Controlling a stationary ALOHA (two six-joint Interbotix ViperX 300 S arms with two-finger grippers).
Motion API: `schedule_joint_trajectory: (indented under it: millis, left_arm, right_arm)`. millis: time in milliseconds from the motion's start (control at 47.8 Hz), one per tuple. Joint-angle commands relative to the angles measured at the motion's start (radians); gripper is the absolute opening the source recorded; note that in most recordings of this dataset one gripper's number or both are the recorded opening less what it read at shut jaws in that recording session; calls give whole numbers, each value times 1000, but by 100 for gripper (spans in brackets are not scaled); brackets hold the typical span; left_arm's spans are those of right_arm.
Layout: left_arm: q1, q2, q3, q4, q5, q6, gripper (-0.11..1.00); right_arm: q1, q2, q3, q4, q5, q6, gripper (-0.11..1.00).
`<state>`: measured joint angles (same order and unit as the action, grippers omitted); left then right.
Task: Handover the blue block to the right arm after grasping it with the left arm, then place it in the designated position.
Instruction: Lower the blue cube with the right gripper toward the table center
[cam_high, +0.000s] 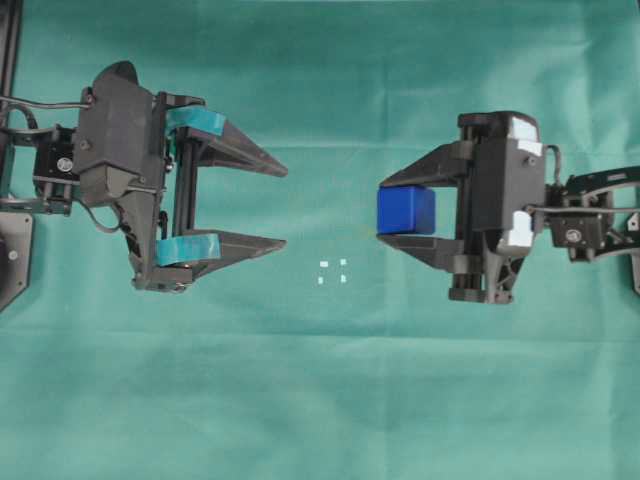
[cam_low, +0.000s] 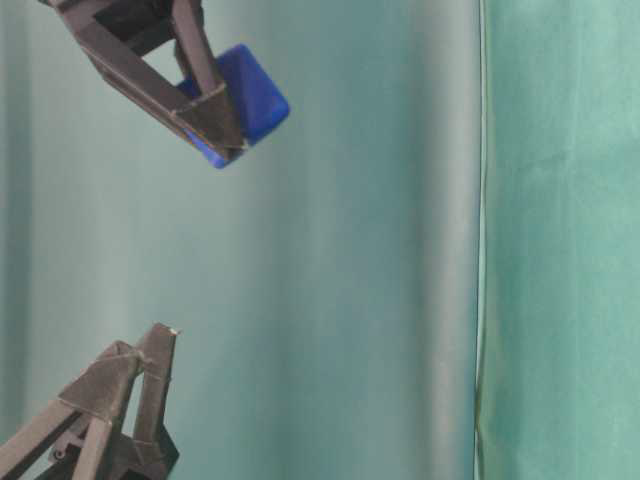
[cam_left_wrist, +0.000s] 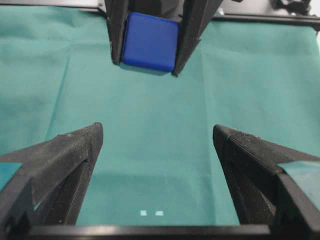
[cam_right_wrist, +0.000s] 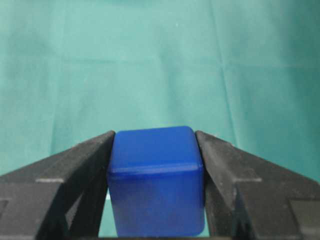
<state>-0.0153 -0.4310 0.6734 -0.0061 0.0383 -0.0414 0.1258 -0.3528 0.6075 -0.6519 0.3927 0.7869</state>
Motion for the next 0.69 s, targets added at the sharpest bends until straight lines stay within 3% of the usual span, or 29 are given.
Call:
schedule_joint_trajectory:
  millis: [0,670]
  left_arm:
    - [0,-12,-20,-2,-5,0,100]
    - [0,-11,-20,-2,-3,0,100]
  right_arm:
    - [2,12,-12,11,-11,2,53]
    - [-28,321,-38,29,-218,37,53]
